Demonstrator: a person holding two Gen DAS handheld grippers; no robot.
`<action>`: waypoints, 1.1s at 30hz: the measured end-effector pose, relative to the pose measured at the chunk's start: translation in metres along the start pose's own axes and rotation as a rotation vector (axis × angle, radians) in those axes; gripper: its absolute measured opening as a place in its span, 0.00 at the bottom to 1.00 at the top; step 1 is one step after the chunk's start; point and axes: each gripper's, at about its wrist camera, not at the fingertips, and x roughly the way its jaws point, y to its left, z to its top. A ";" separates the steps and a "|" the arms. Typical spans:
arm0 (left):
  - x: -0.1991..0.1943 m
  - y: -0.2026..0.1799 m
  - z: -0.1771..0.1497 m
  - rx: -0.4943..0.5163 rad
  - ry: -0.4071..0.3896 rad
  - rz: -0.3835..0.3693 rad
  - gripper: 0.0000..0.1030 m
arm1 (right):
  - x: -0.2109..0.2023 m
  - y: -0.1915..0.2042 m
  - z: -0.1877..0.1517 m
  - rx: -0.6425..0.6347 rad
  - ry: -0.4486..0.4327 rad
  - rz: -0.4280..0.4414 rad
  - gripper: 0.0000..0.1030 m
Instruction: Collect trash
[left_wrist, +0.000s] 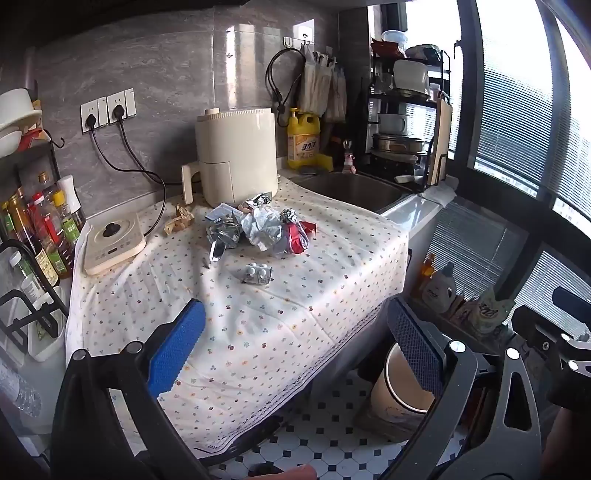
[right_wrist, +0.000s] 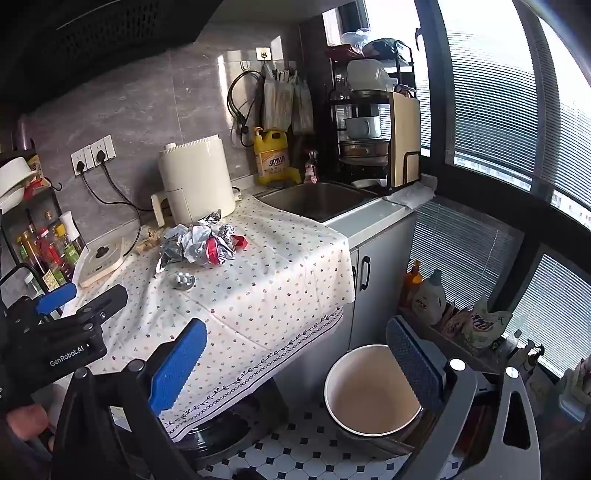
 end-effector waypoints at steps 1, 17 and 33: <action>-0.001 0.000 0.000 -0.002 -0.002 0.003 0.95 | 0.000 0.001 0.000 -0.004 -0.002 0.003 0.93; 0.003 0.000 0.000 -0.002 0.008 -0.036 0.95 | -0.001 0.000 -0.004 -0.006 0.000 -0.022 0.93; 0.001 -0.002 -0.003 -0.002 0.000 -0.051 0.95 | -0.007 -0.003 -0.002 0.001 -0.012 -0.036 0.93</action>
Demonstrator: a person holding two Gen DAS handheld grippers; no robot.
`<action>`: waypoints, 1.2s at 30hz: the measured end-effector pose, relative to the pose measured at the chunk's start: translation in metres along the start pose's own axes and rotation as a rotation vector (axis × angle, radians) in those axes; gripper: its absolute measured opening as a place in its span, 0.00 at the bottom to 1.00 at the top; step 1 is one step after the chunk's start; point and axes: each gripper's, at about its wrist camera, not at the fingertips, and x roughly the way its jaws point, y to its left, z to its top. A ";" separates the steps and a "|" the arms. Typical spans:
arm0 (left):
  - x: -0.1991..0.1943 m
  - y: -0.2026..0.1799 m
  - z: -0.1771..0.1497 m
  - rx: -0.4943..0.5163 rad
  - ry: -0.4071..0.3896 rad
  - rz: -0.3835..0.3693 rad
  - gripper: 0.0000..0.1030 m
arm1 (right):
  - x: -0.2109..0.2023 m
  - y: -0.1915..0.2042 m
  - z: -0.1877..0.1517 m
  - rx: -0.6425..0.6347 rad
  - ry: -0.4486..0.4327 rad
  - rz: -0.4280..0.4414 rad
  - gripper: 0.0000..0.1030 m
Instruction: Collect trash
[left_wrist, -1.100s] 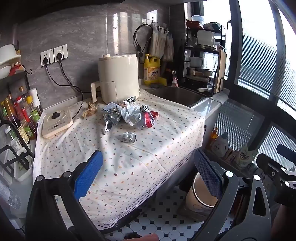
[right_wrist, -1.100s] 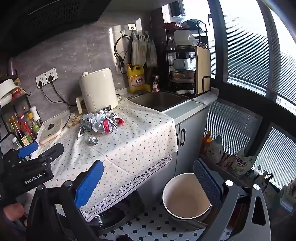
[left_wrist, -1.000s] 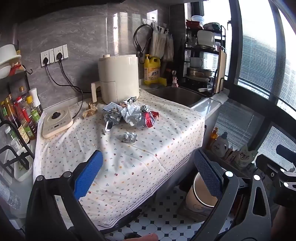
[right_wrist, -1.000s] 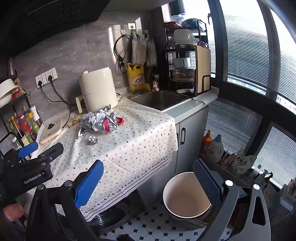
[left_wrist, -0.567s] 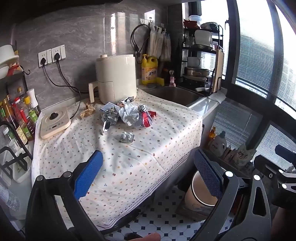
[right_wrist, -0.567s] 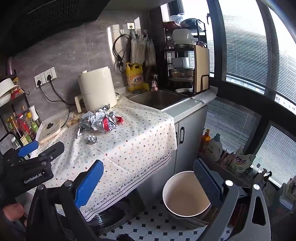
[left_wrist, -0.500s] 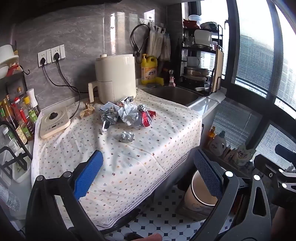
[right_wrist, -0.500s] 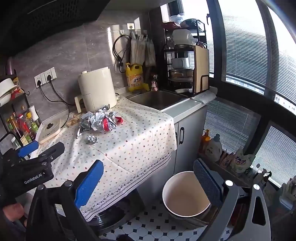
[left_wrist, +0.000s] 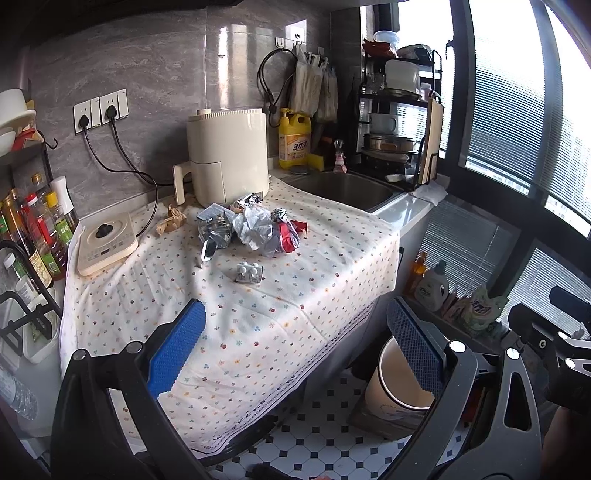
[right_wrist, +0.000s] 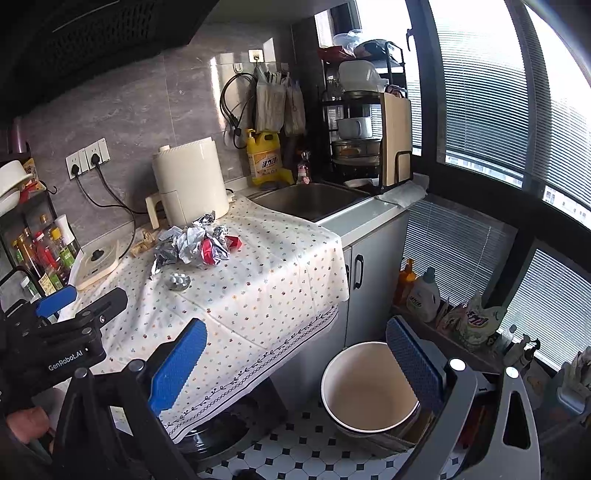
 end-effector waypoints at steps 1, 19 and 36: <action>0.000 0.000 0.000 0.000 0.000 -0.001 0.95 | 0.000 0.000 0.000 -0.001 -0.001 0.000 0.93; -0.004 -0.001 0.004 -0.001 -0.021 -0.006 0.95 | 0.000 0.003 0.007 -0.009 -0.015 0.009 0.93; -0.013 0.009 0.007 -0.032 -0.046 0.010 0.95 | -0.001 0.007 0.015 -0.023 -0.031 0.025 0.93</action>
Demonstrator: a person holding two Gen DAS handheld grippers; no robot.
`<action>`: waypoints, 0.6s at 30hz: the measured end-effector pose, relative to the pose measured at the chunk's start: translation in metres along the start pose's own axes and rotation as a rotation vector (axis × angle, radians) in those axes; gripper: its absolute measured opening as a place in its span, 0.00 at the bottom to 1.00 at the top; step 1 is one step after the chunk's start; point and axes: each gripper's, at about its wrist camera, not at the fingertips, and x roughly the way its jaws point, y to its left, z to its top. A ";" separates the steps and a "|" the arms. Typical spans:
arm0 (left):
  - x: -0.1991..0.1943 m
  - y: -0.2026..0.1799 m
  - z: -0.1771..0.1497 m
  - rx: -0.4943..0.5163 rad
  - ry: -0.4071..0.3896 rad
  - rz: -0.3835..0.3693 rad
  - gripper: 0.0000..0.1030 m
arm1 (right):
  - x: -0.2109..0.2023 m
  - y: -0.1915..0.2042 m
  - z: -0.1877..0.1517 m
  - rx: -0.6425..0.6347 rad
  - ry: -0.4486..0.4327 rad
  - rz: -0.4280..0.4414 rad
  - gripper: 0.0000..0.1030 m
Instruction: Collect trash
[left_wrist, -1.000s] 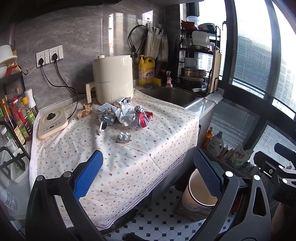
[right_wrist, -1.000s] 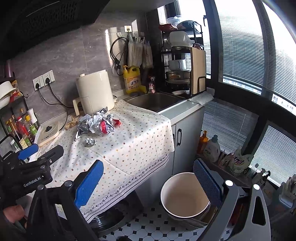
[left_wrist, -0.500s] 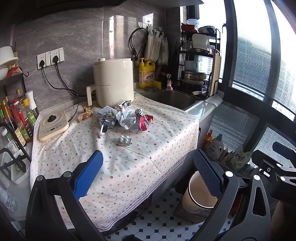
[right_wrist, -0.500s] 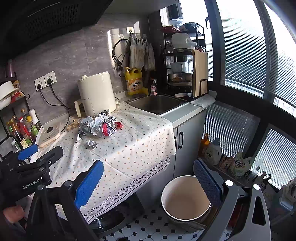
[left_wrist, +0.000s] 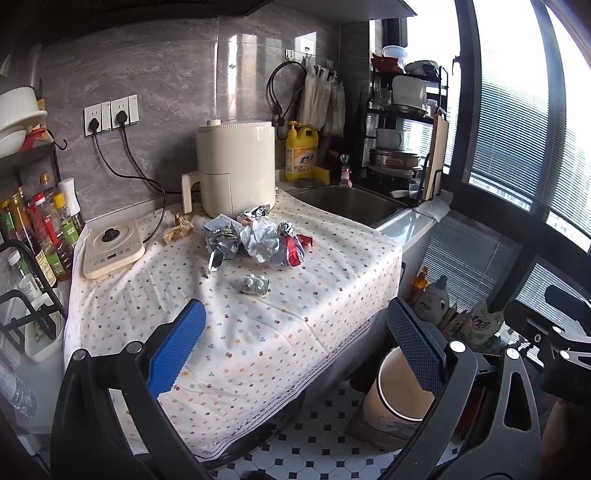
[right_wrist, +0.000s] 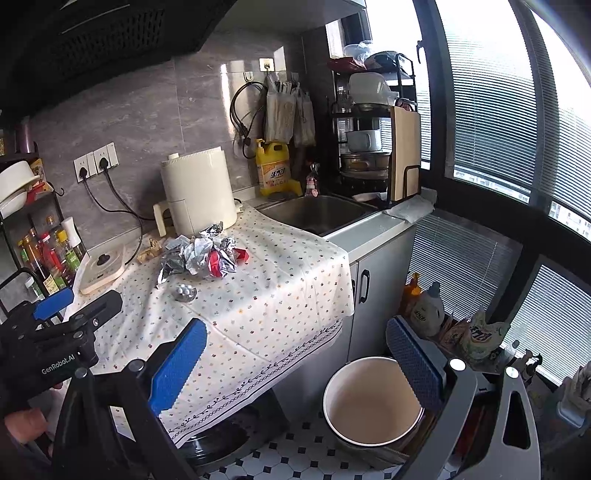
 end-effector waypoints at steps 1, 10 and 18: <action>0.000 0.000 0.000 0.000 -0.001 0.001 0.95 | 0.000 0.000 0.000 0.000 0.000 -0.001 0.93; -0.001 0.002 0.001 -0.009 0.002 0.001 0.95 | 0.001 0.002 0.001 -0.008 -0.001 0.009 0.93; -0.003 0.004 0.001 -0.022 0.010 0.015 0.95 | 0.002 0.002 0.002 -0.010 0.010 0.018 0.93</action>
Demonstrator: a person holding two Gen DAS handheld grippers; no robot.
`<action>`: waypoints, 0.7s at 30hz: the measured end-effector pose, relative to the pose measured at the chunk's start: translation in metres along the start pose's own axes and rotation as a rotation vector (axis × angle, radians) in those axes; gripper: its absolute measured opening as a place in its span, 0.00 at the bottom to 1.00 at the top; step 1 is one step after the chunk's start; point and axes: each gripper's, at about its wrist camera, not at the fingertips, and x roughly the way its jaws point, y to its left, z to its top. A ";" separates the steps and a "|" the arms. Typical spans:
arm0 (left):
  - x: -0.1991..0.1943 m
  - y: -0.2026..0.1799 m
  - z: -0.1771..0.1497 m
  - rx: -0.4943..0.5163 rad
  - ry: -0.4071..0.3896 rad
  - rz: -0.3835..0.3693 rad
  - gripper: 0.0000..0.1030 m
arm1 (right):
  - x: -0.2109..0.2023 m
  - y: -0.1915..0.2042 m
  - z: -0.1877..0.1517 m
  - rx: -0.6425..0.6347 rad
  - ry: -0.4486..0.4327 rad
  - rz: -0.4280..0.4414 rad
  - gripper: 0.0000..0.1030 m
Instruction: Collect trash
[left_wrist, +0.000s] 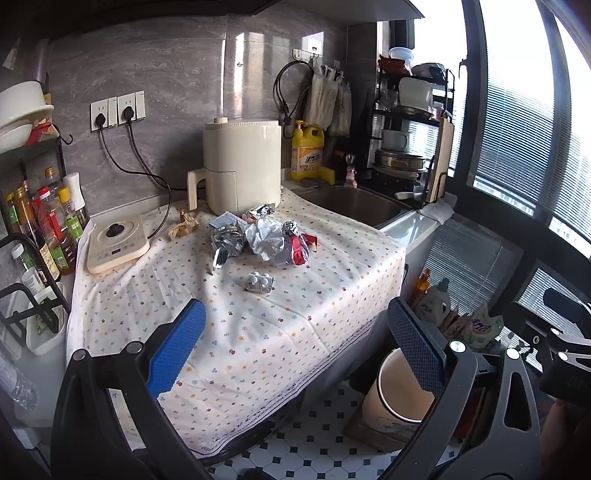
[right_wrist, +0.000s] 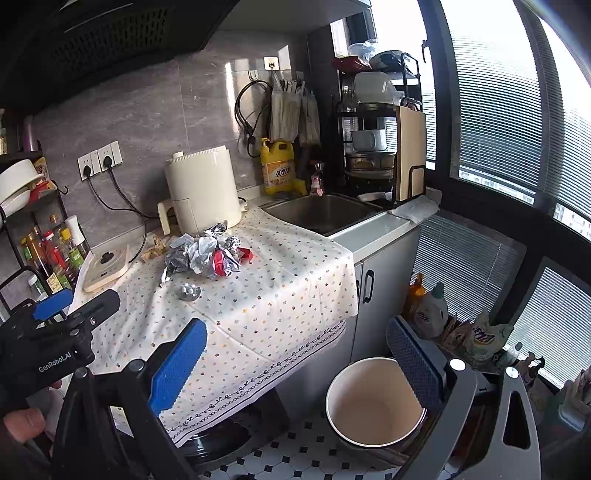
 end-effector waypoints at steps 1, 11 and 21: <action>-0.001 0.000 0.000 -0.001 0.002 0.003 0.95 | 0.000 0.000 0.001 -0.001 0.001 0.002 0.93; 0.002 0.007 0.003 -0.026 0.024 0.046 0.95 | 0.012 0.004 0.007 -0.007 0.025 0.033 0.93; 0.026 0.042 0.000 -0.084 0.058 0.096 0.95 | 0.057 0.024 0.010 -0.017 0.073 0.085 0.93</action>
